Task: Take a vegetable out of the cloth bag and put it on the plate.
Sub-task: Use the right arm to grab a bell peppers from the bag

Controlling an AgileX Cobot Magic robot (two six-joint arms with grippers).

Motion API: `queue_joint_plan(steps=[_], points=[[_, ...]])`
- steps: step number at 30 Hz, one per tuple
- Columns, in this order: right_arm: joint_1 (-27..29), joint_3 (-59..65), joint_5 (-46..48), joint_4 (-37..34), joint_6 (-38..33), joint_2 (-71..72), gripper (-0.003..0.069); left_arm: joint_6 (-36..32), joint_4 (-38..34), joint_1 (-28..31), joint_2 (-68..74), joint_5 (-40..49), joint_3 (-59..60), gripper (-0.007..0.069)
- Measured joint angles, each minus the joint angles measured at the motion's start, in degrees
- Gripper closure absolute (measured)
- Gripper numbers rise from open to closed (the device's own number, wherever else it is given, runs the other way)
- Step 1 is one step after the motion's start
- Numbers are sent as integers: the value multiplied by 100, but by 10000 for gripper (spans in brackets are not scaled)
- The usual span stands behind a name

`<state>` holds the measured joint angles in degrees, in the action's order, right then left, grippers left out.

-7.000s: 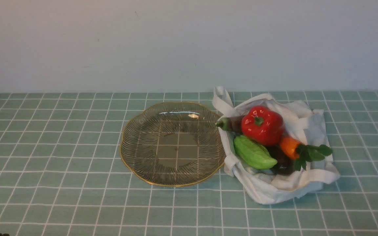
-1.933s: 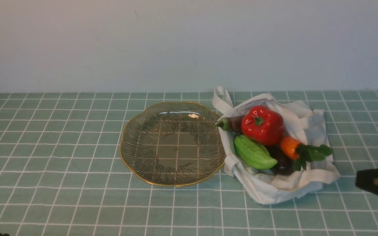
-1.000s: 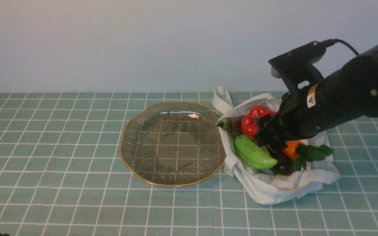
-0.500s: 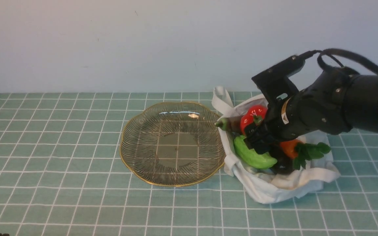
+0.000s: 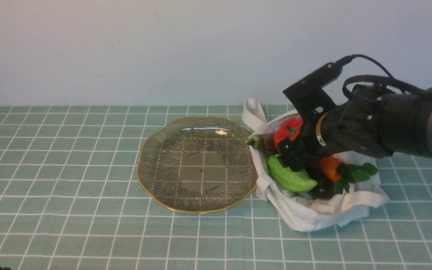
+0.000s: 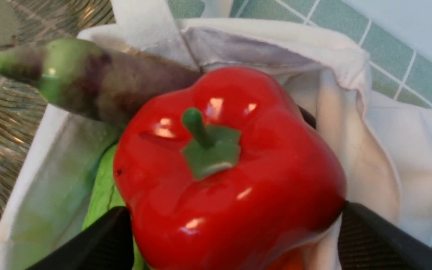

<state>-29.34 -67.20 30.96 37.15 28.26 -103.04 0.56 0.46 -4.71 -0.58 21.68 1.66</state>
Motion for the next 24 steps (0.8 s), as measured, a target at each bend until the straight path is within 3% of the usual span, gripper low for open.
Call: queue_joint_plan(steps=[3,12,18,24], points=[[0,-11,108,-124,17,14,1,0,0,0,0,0,0,629],[-7,-619,1446,-1374,34,641,76,0,0,0,0,0,0,629],[-7,-870,1201,-1920,-45,746,76,0,0,0,0,0,0,629],[-7,-882,676,-2030,-754,207,76,0,0,0,0,0,0,629]])
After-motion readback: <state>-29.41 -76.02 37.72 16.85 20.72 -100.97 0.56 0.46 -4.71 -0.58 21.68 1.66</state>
